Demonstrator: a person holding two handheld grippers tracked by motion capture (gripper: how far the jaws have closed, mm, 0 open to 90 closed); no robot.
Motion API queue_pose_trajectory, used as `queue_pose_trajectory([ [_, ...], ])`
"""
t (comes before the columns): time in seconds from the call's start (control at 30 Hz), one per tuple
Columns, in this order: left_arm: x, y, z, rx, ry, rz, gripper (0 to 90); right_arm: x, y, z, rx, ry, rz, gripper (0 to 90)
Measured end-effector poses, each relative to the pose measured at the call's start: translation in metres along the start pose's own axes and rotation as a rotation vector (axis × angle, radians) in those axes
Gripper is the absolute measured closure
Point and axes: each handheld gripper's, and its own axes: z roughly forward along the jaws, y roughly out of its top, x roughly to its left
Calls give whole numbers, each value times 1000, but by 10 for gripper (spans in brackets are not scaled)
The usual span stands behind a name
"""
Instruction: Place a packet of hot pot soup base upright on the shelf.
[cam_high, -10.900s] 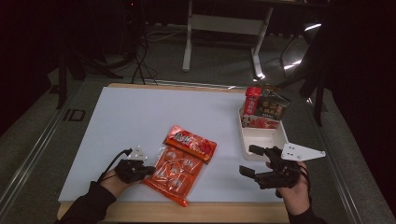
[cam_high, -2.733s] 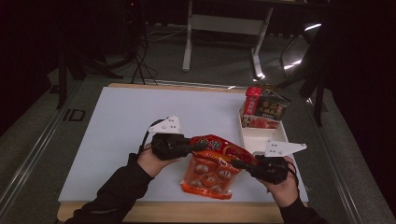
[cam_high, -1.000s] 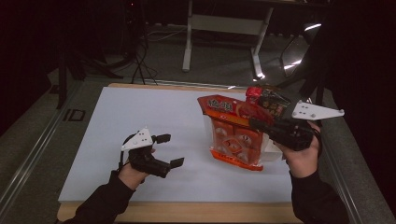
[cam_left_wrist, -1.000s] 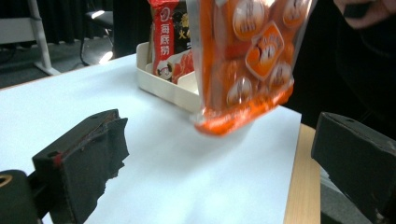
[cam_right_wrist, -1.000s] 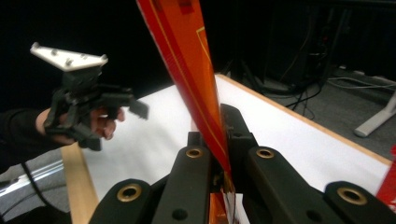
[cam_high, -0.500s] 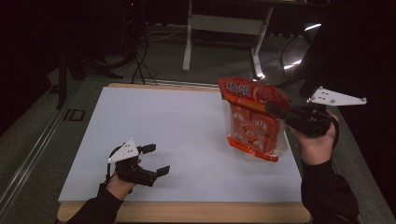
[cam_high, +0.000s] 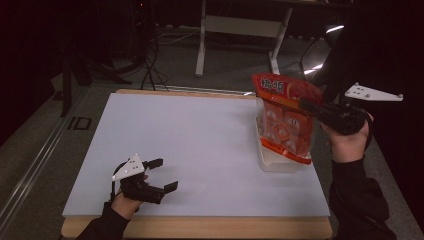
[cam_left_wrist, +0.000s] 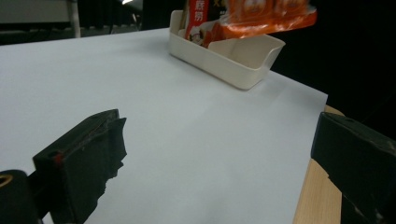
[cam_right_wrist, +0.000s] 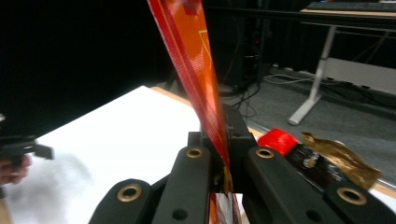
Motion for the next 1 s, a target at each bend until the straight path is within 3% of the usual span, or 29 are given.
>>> queue_pose_trajectory([
  [0.13, -2, -2, 3, 8, 8, 22, 49, -12, -7, 8, 18, -1, 22, 900],
  [0.43, 0, -6, 7, 44, -12, -1, 18, -33, -27, 26, 51, -1, 88, 900],
  [1.0, 3, -10, 9, 47, 1, -13, 18, -47, -66, 31, 48, 16, 167, 900],
])
